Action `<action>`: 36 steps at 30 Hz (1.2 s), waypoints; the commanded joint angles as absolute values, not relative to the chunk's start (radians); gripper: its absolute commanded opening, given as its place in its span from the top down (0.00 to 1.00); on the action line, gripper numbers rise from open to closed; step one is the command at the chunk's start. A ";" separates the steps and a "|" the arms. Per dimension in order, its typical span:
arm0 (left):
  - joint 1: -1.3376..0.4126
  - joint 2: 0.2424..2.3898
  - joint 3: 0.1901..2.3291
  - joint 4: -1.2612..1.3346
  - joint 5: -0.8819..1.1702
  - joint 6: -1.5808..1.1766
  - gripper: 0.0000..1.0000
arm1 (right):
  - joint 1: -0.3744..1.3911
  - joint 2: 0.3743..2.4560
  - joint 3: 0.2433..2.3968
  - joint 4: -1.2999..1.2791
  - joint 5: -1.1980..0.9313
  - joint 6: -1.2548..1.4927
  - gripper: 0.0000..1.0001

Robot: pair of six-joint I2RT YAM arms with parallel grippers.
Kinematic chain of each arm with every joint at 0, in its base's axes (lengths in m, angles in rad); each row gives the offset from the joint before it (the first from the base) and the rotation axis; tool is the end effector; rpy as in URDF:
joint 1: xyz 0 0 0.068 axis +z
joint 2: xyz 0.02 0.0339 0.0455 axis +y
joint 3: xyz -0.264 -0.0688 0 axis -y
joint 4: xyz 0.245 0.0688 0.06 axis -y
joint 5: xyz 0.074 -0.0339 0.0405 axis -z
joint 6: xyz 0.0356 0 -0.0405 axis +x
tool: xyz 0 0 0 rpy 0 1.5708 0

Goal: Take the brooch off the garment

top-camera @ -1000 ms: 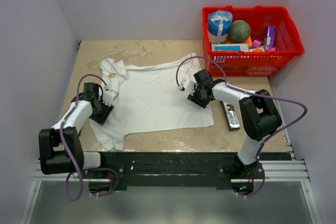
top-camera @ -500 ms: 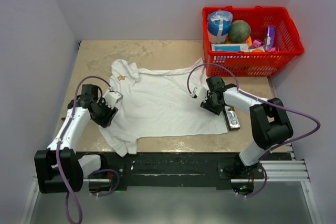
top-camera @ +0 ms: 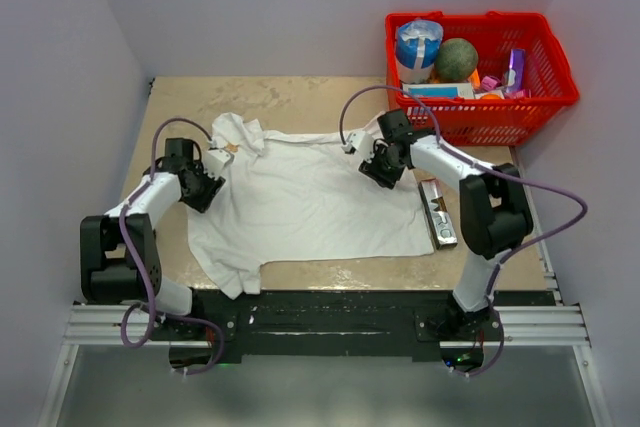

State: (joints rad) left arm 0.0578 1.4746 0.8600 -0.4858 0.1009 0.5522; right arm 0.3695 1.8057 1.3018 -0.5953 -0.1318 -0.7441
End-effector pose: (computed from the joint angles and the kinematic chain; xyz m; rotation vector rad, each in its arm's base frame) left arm 0.2787 0.0125 0.1865 0.6828 2.5738 0.0634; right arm 0.3476 0.1397 0.2071 -1.4383 2.2309 0.0533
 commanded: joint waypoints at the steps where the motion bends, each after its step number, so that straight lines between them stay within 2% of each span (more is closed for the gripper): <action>1: 0.063 1.467 0.816 -0.442 0.066 0.607 0.51 | 0.370 1.868 1.318 -0.578 -0.143 -0.730 0.57; 12: 0.074 1.210 0.534 -0.601 -0.103 0.654 0.53 | 0.377 1.856 1.184 -0.577 -0.063 -0.687 0.58; 20: 0.081 1.098 0.514 -0.732 -0.186 0.658 0.53 | 0.377 1.844 1.172 -0.675 -0.049 -0.589 0.58; 23: 0.086 1.080 0.596 -0.762 -0.140 0.640 0.52 | 0.377 1.793 1.144 -0.672 -0.077 -0.586 0.58; 24: 0.086 1.071 0.635 -0.758 -0.108 0.634 0.49 | 0.379 1.780 1.155 -0.673 -0.095 -0.584 0.58; 28: 0.084 1.120 0.882 -0.703 0.206 0.597 0.43 | 0.377 1.715 1.248 -0.684 -0.254 -0.594 0.56; 30: 0.055 1.204 1.023 -0.648 0.277 0.592 0.42 | 0.379 1.692 1.295 -0.664 -0.338 -0.613 0.55; 34: -0.072 1.389 1.205 -0.574 0.180 0.636 0.41 | 0.379 1.716 1.368 -0.568 -0.435 -0.582 0.51; 36: -0.098 1.524 1.319 -0.595 0.170 0.644 0.45 | 0.387 1.746 1.413 -0.531 -0.457 -0.525 0.49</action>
State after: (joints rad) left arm -0.0338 1.3281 1.1812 -0.6231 0.1513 0.6212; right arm 0.3767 1.7466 1.3201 -0.6369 -0.3157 -0.5995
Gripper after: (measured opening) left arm 0.581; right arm 0.501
